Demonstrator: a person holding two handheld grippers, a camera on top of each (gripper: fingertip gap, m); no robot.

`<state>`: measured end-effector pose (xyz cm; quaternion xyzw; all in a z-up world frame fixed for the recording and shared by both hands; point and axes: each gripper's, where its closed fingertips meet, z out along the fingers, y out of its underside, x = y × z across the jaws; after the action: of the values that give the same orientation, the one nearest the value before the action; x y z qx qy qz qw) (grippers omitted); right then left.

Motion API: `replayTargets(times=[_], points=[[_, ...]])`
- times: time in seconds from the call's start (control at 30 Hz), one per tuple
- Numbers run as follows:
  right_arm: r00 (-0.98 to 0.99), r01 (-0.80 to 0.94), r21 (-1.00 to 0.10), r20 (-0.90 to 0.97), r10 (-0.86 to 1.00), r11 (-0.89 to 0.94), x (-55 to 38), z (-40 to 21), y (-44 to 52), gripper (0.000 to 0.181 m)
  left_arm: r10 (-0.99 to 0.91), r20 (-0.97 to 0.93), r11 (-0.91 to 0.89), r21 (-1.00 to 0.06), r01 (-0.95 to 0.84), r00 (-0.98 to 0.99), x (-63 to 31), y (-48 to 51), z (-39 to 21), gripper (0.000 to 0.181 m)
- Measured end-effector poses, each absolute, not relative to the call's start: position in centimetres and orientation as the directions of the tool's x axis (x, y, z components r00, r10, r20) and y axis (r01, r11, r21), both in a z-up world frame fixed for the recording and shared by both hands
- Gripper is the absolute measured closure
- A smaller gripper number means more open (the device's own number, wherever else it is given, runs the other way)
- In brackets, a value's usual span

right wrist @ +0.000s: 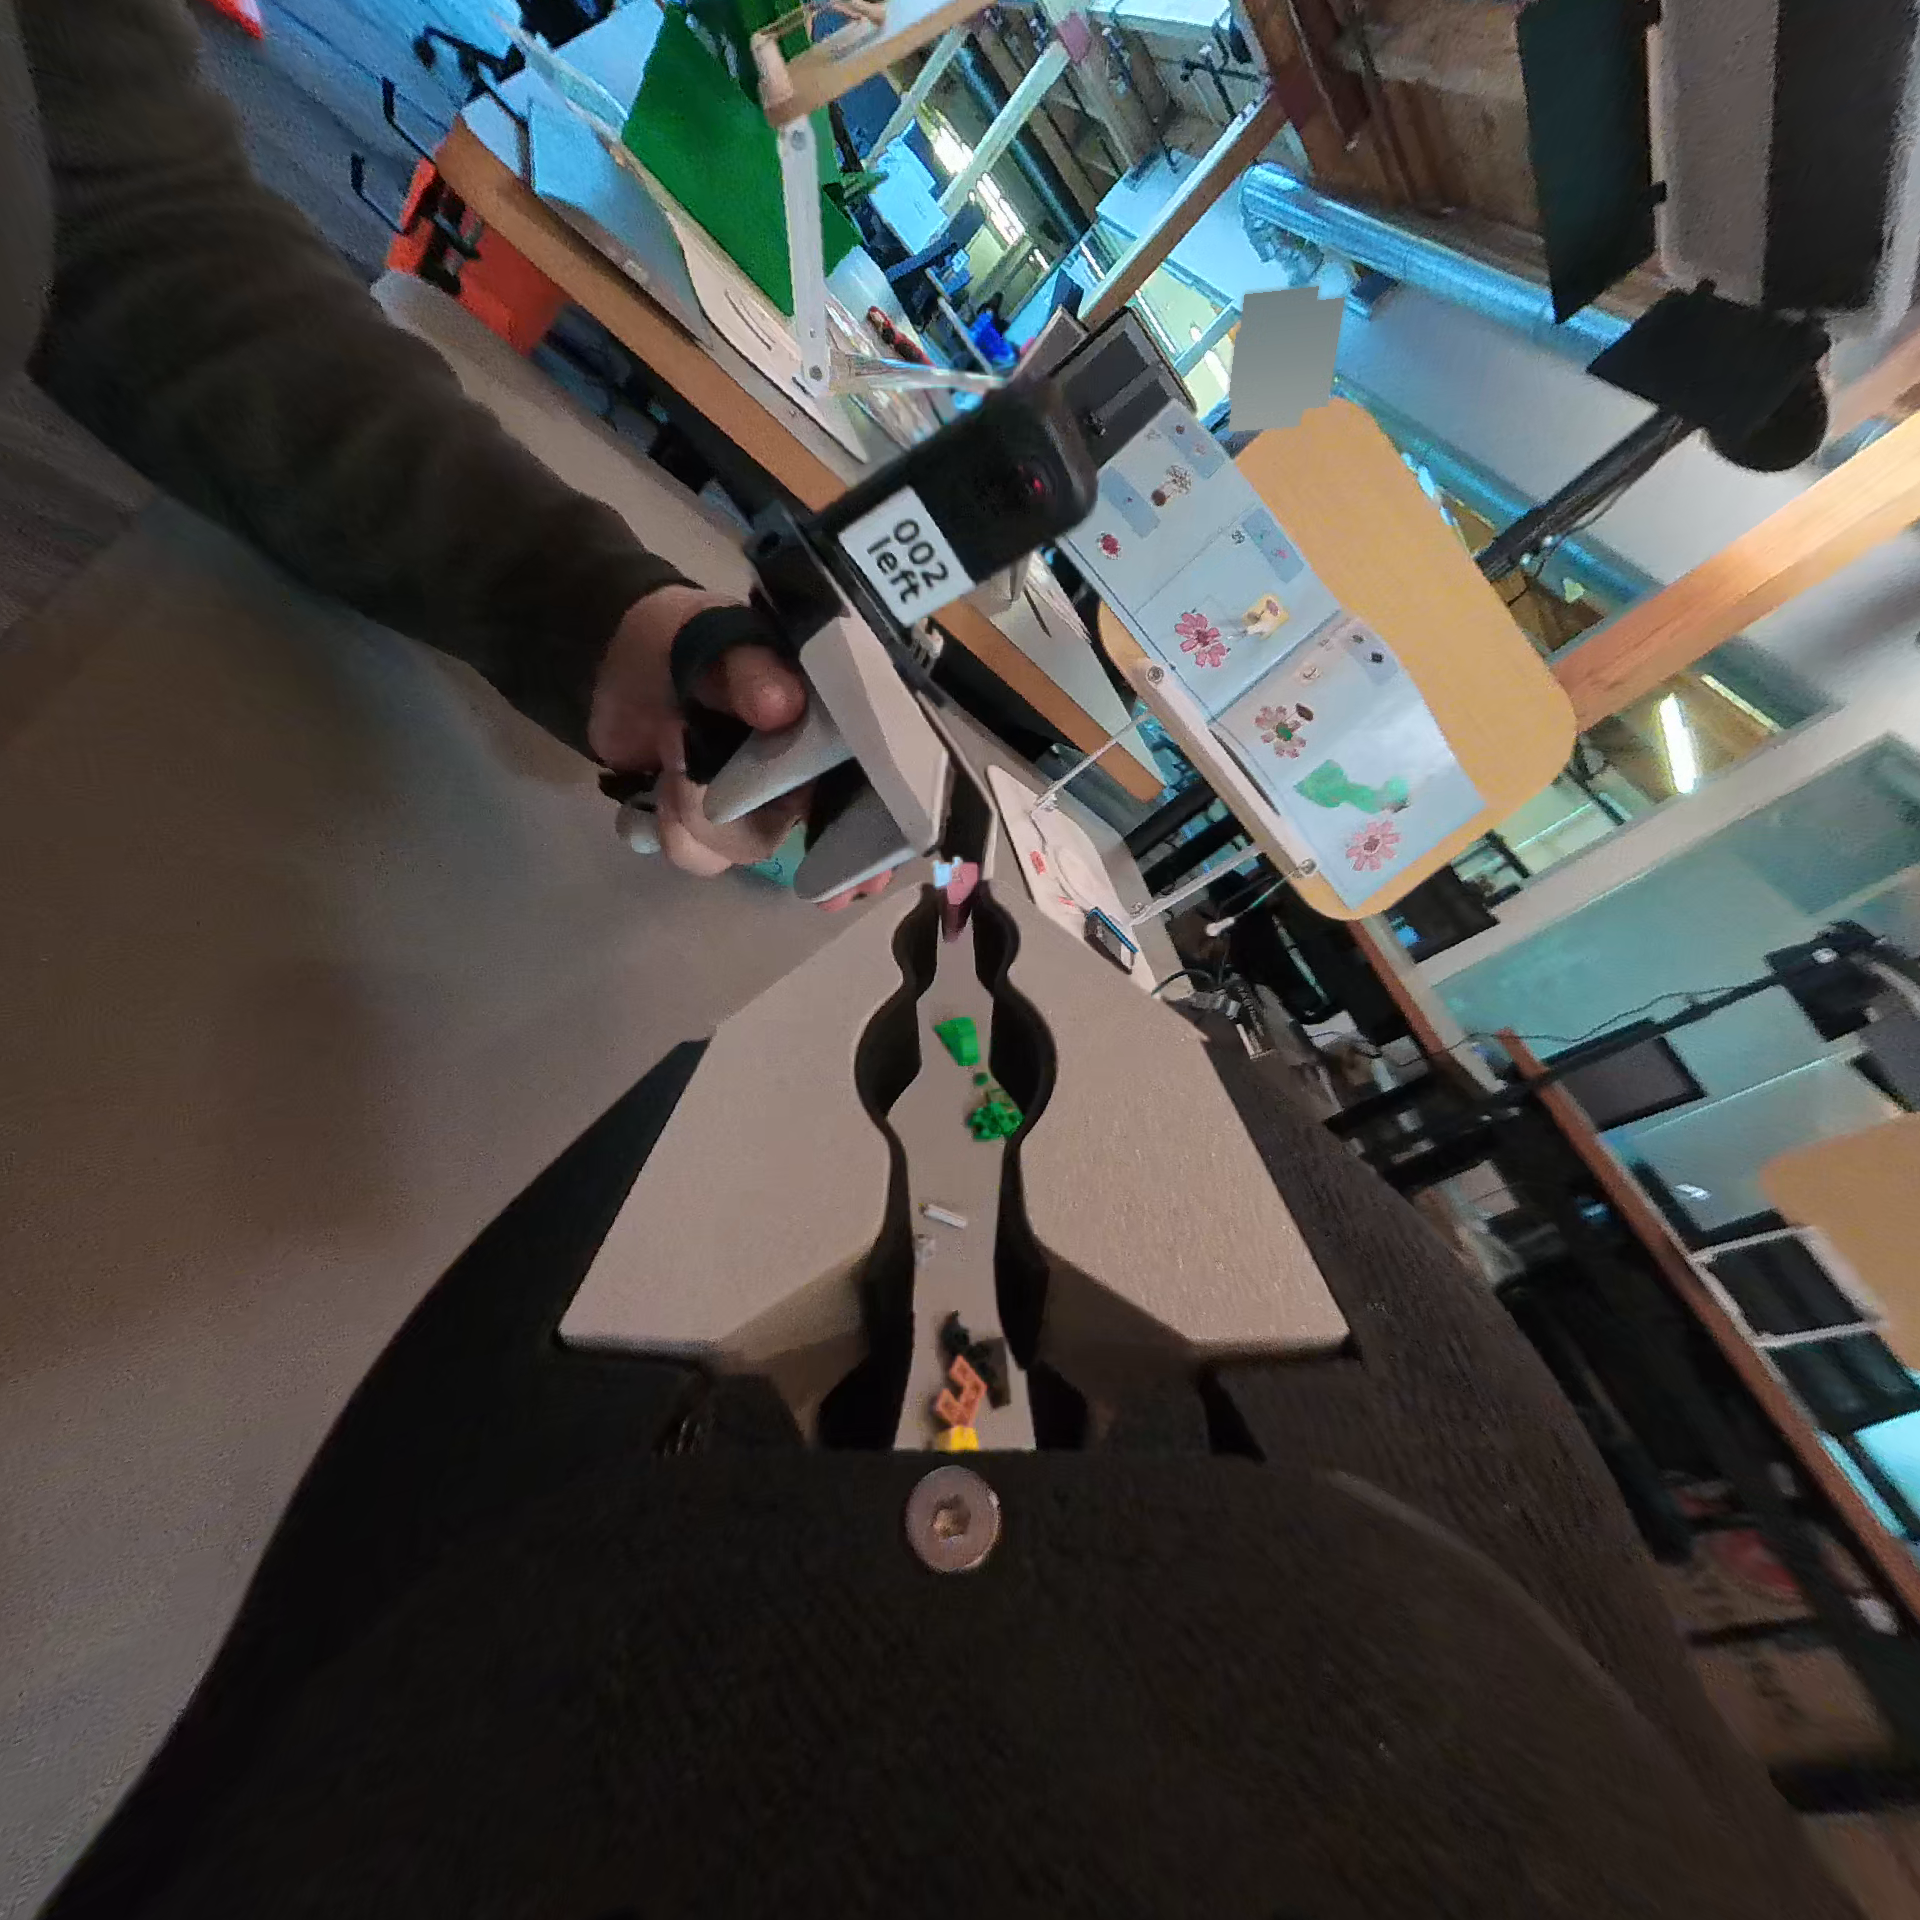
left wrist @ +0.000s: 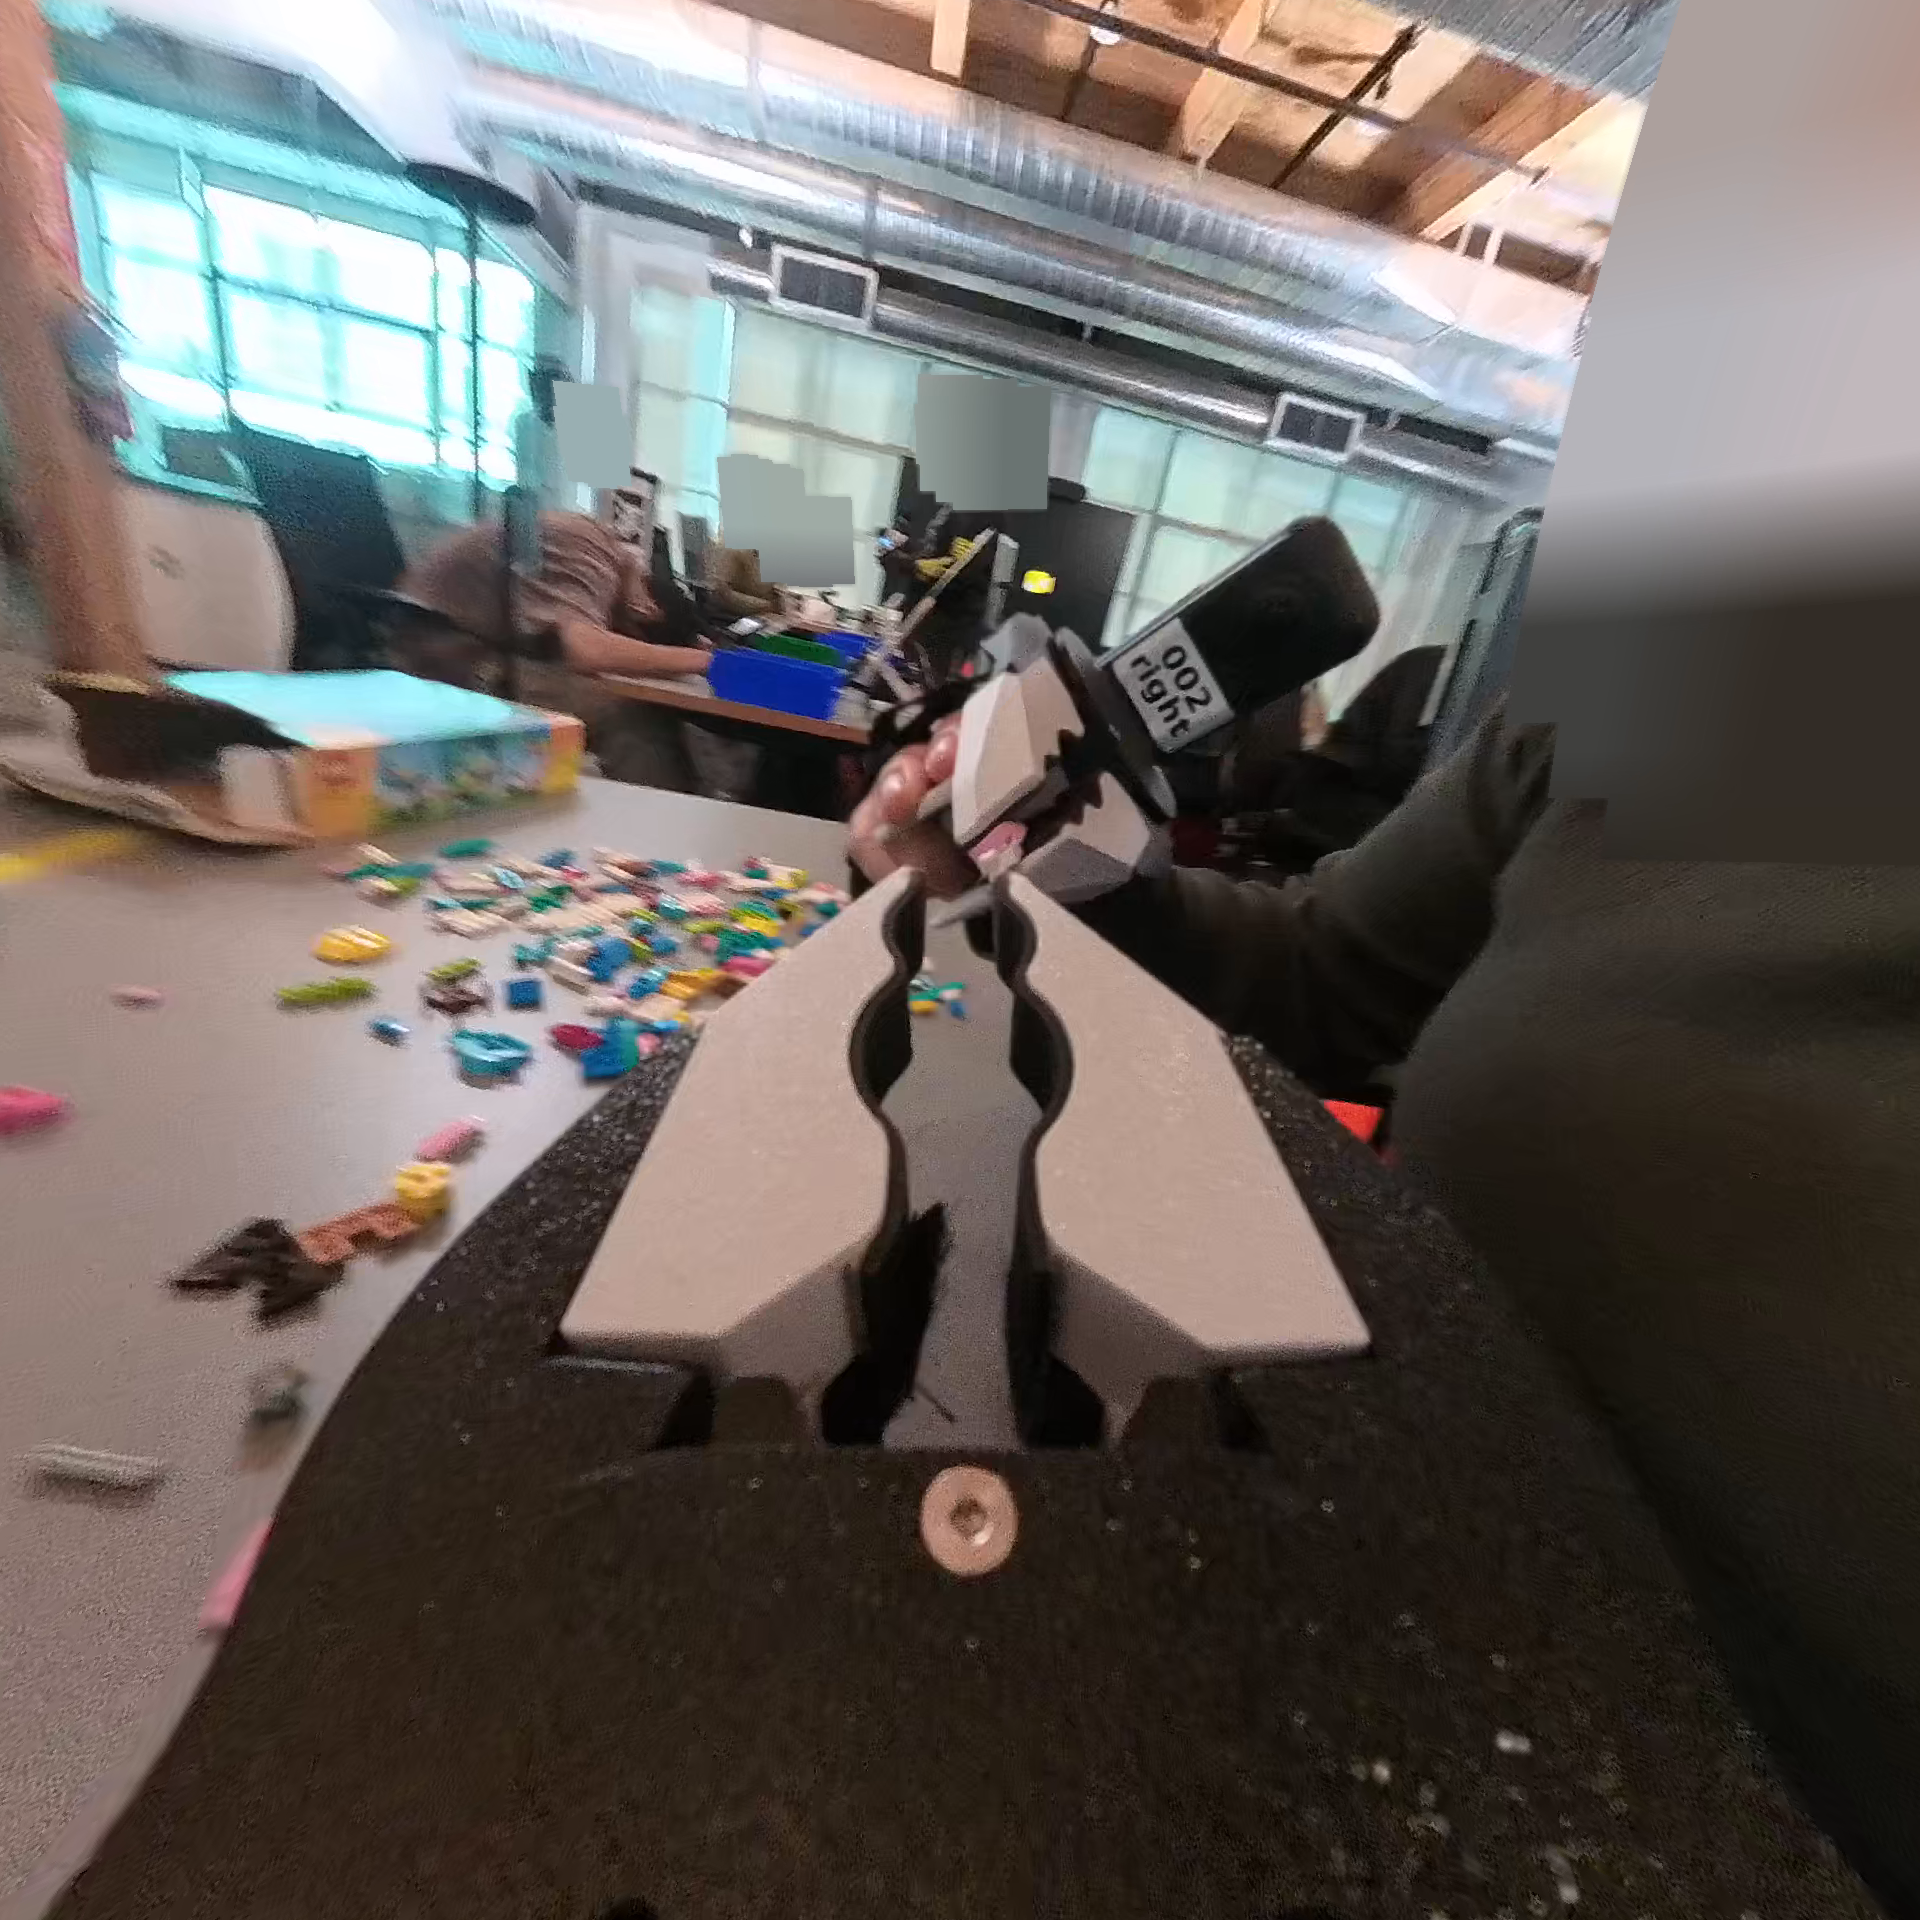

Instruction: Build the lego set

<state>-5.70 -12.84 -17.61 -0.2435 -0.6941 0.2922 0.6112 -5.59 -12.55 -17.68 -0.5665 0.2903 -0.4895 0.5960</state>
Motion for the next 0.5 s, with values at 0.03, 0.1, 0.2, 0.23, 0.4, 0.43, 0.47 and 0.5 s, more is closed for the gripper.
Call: replayTargets(times=[0.03,0.1,0.2,0.23,0.4,0.43,0.47,0.5], points=[[-0.142,-0.015,-0.687,0.721,0.678,0.727,-5.74,-17.81,-13.02,0.176,-0.915,0.248,-0.166,-0.95,0.263,0.319,-5.36,-12.64,-17.87,0.171],[-0.136,-0.009,-0.654,0.75,0.647,0.756,-5.81,-17.94,-13.13,0.176,-0.918,0.294,-0.216,-0.934,0.284,0.268,-5.06,-12.94,-17.87,0.176],[-0.134,-0.001,-0.615,0.781,0.61,0.788,-5.85,-18.1,-13.27,0.176,-0.917,0.32,-0.245,-0.924,0.295,0.24,-5.09,-13.06,-17.78,0.181],[-0.13,0.001,-0.6,0.793,0.595,0.8,-5.86,-18.12,-13.28,0.176,-0.917,0.32,-0.248,-0.925,0.289,0.239,-5.07,-13.05,-17.88,0.181],[-0.111,0.013,-0.546,0.832,0.544,0.838,-5.93,-18.18,-13.23,0.176,-0.907,0.367,-0.296,-0.905,0.306,0.208,-5.18,-13.0,-17.93,0.181],[-0.108,0.015,-0.542,0.835,0.54,0.84,-5.94,-18.18,-13.2,0.176,-0.905,0.375,-0.305,-0.901,0.308,0.202,-5.21,-12.98,-17.96,0.178],[-0.107,0.024,-0.532,0.84,0.532,0.846,-5.99,-18.29,-13.11,0.176,-0.904,0.387,-0.321,-0.896,0.307,0.185,-5.12,-13.1,-17.97,0.173],[-0.104,0.031,-0.519,0.848,0.519,0.854,-6.03,-18.38,-13.04,0.176,-0.902,0.396,-0.333,-0.891,0.308,0.171,-5.02,-13.16,-17.96,0.167]])
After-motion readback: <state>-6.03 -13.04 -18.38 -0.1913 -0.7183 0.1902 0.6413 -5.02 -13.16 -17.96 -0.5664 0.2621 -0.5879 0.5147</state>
